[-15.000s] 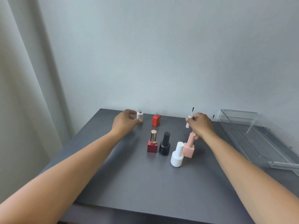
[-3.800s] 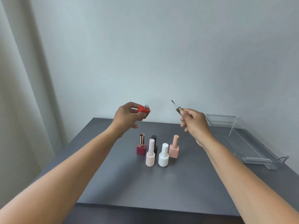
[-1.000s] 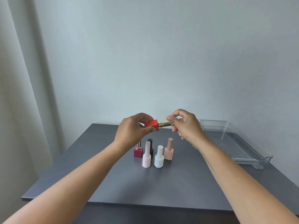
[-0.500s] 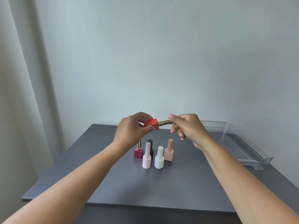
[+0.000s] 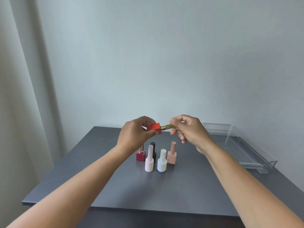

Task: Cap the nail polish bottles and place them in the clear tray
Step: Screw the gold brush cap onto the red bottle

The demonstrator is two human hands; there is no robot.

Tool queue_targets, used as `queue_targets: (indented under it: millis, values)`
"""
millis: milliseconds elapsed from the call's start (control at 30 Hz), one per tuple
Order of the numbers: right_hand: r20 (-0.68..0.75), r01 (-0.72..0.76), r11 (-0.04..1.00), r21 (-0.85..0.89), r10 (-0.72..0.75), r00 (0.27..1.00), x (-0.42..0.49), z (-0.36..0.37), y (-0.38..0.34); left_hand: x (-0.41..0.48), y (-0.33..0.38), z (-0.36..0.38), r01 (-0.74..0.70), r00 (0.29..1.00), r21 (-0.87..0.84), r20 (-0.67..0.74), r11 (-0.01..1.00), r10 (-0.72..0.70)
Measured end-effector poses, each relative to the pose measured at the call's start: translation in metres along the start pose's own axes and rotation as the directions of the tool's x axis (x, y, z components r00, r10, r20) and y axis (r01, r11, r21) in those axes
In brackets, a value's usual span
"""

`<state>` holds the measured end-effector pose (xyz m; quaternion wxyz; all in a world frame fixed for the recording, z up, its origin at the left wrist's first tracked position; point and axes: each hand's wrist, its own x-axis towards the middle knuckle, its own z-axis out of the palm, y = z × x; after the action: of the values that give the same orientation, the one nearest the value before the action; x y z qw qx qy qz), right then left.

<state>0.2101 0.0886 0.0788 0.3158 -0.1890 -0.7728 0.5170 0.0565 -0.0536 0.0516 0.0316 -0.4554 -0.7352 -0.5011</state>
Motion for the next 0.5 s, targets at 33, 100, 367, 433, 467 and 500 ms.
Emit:
queue_targets:
  millis: [33,100,367,433,467,500]
  values:
    - [0.016,-0.006,1.0,0.021,0.005,1.0,-0.0001,-0.0013,0.0008,0.0003,0.0004,0.0001,0.001,1.0,0.001,-0.002,1.0,-0.001]
    - [0.034,-0.006,0.999,0.033,0.005,0.999,-0.0004,-0.0033,0.0024,0.0006,0.0011,0.0002,0.007,1.0,0.002,-0.003,1.0,-0.007]
    - [-0.039,0.022,0.997,-0.079,-0.025,0.999,0.0023,-0.0013,0.0044,-0.0008,-0.0008,0.0023,0.024,1.0,-0.036,0.013,0.999,-0.024]
    - [-0.015,0.05,0.997,-0.062,-0.051,0.999,0.0011,-0.0024,0.0036,0.0006,-0.0019,0.0018,0.048,0.998,-0.084,0.046,0.995,-0.044]
    - [0.008,0.062,0.998,-0.023,-0.062,0.998,0.0006,-0.0036,0.0033,0.0014,-0.0022,0.0012,0.065,0.996,-0.118,0.075,0.991,-0.056]
    - [0.035,0.067,0.997,0.032,-0.068,0.997,0.0002,-0.0051,0.0031,0.0019,-0.002,0.0007,0.079,0.992,-0.144,0.108,0.986,-0.064]
